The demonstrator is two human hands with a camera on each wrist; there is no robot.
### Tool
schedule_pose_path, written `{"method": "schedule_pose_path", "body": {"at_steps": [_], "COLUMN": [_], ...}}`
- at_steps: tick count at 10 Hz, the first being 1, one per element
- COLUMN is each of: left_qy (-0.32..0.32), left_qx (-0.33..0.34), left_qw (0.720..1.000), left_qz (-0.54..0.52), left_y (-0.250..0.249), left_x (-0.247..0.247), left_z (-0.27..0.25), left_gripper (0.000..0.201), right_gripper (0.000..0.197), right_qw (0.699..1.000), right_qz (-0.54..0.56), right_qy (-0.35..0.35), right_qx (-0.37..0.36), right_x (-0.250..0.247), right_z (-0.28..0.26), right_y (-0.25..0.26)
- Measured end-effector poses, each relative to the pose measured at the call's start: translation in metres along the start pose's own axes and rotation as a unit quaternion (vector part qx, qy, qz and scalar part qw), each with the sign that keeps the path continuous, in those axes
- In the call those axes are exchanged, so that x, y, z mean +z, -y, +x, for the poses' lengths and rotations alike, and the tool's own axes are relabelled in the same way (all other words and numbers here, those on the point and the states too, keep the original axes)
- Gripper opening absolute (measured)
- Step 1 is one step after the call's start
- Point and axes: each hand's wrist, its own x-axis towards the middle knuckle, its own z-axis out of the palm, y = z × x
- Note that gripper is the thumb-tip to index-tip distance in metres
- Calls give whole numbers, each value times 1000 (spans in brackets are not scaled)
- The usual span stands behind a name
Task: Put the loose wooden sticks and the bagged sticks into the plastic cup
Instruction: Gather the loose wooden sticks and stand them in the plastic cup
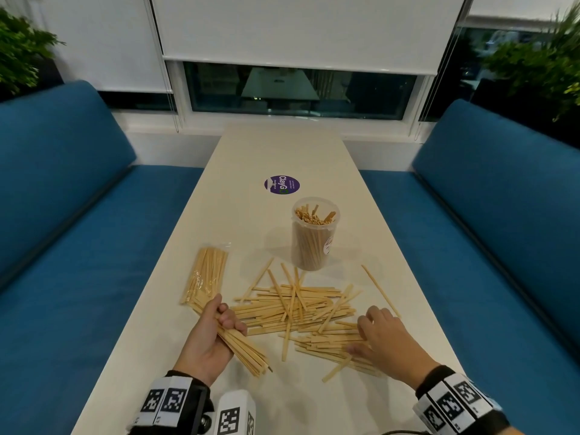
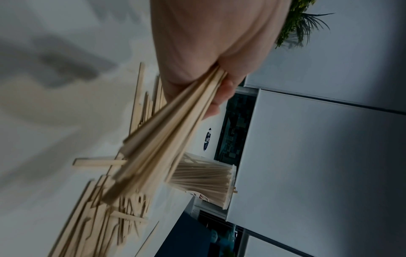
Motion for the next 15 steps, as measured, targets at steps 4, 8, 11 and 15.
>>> {"method": "schedule_pose_path", "body": {"at_steps": [4,8,11,15], "left_qy": [-1,12,17,14], "left_qx": [-2,-13,-11,-17], "left_qw": [1000,999,999,999], "left_qz": [-7,29,32,29], "left_y": [-1,12,13,16], "left_x": [0,7,7,6], "left_z": [-1,-4,-6,-5], "left_gripper": [36,35,35,35], "right_gripper": [55,43,35,32], "right_qw": [996,998,997,999], "right_qz": [36,37,-46,0], "right_qy": [44,13,-49,-36], "right_qx": [-73,-57,-23,-28], "right_x": [1,28,38,39], "right_z": [1,-11,-14,-17], "right_y": [8,26,40,39]}}
